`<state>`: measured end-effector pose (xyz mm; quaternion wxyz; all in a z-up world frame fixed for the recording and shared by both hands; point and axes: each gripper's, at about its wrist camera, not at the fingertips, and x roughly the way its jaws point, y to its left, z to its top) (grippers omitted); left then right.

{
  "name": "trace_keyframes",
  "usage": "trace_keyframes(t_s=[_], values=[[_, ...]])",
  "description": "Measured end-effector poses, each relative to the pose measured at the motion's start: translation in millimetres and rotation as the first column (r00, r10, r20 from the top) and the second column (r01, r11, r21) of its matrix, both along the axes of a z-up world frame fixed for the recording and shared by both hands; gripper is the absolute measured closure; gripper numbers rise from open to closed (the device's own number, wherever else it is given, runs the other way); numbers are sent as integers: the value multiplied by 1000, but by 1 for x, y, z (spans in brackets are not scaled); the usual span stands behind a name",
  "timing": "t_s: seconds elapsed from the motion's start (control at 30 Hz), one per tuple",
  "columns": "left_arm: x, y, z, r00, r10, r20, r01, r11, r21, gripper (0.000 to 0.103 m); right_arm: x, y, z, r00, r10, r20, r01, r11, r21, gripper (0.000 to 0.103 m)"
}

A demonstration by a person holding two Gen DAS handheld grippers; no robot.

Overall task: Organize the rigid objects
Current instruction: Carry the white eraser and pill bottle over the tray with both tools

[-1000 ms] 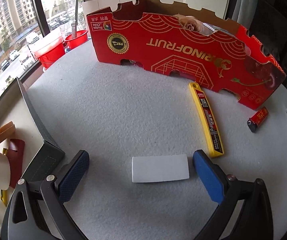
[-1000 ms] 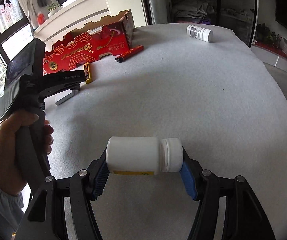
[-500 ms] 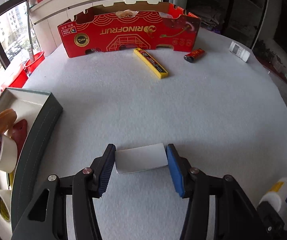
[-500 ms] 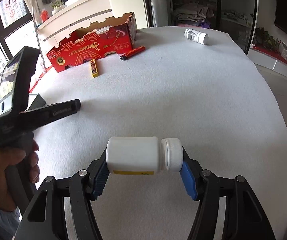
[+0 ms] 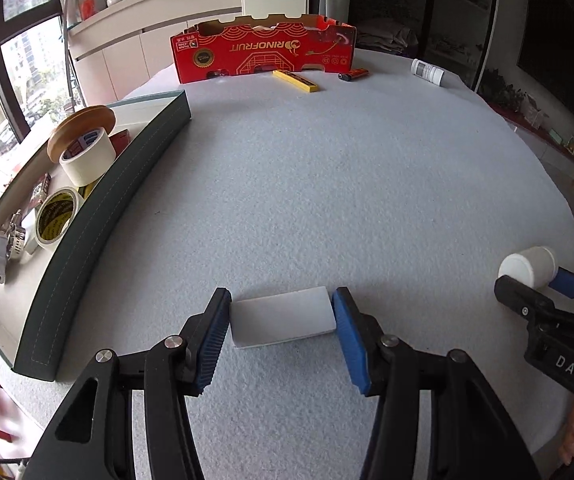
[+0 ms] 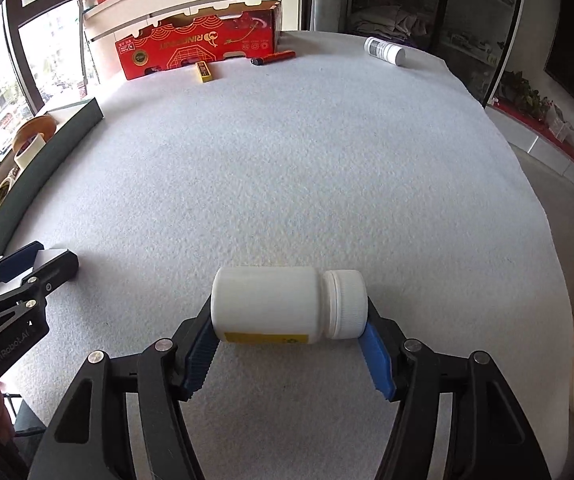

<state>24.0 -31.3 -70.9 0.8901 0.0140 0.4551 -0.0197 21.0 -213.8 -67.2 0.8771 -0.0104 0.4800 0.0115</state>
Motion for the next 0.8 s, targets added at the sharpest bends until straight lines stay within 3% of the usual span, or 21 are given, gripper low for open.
trace_keyframes(t_s=[0.4,0.8], values=[[0,2,0,1000,0,15,0,1000,-3,47,-4,2,0,1000,-6,27,7,1000,-13,38],[-2,6,2,1000,-21,6,21,999,-29,47,0,4,3,999,-27,-18,27,1000,-14,39]])
